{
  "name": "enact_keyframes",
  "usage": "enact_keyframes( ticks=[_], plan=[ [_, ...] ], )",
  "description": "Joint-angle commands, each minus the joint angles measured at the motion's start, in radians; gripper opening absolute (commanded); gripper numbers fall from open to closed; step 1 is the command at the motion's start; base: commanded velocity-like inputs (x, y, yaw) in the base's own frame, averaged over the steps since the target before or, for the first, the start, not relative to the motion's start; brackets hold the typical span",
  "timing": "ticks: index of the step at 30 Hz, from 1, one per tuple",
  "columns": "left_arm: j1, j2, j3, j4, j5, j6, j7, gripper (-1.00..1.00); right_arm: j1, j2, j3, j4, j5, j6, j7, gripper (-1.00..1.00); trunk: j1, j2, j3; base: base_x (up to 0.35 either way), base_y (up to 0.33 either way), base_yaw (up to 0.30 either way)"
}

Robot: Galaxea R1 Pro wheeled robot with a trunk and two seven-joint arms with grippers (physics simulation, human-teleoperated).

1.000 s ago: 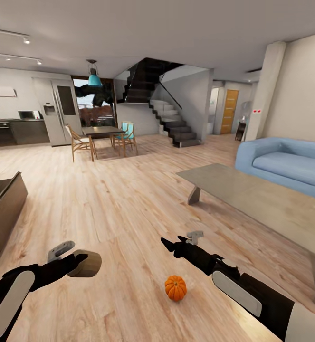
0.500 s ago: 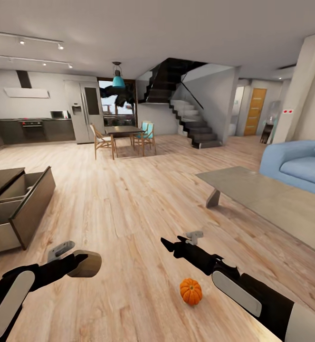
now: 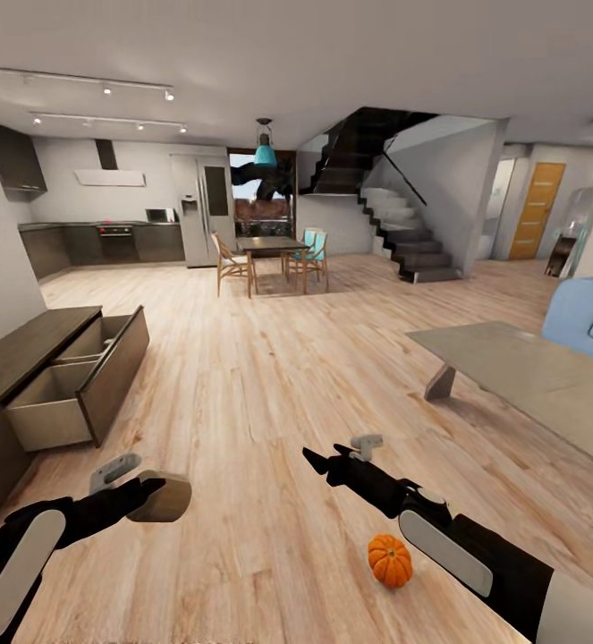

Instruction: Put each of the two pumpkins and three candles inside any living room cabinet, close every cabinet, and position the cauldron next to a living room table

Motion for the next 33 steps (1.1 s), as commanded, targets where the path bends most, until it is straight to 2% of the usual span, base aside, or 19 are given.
enact_keyframes(
  ticks=[1,17,33],
  plan=[
    [-0.001,0.0,0.0,-0.001,0.013,0.003,0.009,-1.0,-0.001,-0.001,0.002,-0.001,-0.01,0.0,0.002,1.0,0.0,-0.001,-0.001,0.0,0.0,0.275],
    [-0.001,0.0,0.0,-0.001,0.013,0.003,0.009,-1.0,-0.001,0.006,0.001,0.0,-0.011,0.012,-0.002,1.0,0.0,-0.001,-0.008,0.0,0.0,0.264],
    [-0.001,0.0,0.001,-0.001,0.013,0.003,0.009,-1.0,-0.001,0.007,0.001,0.0,-0.009,0.002,0.0,1.0,0.0,-0.001,-0.028,0.016,-0.012,0.156]
  ],
)
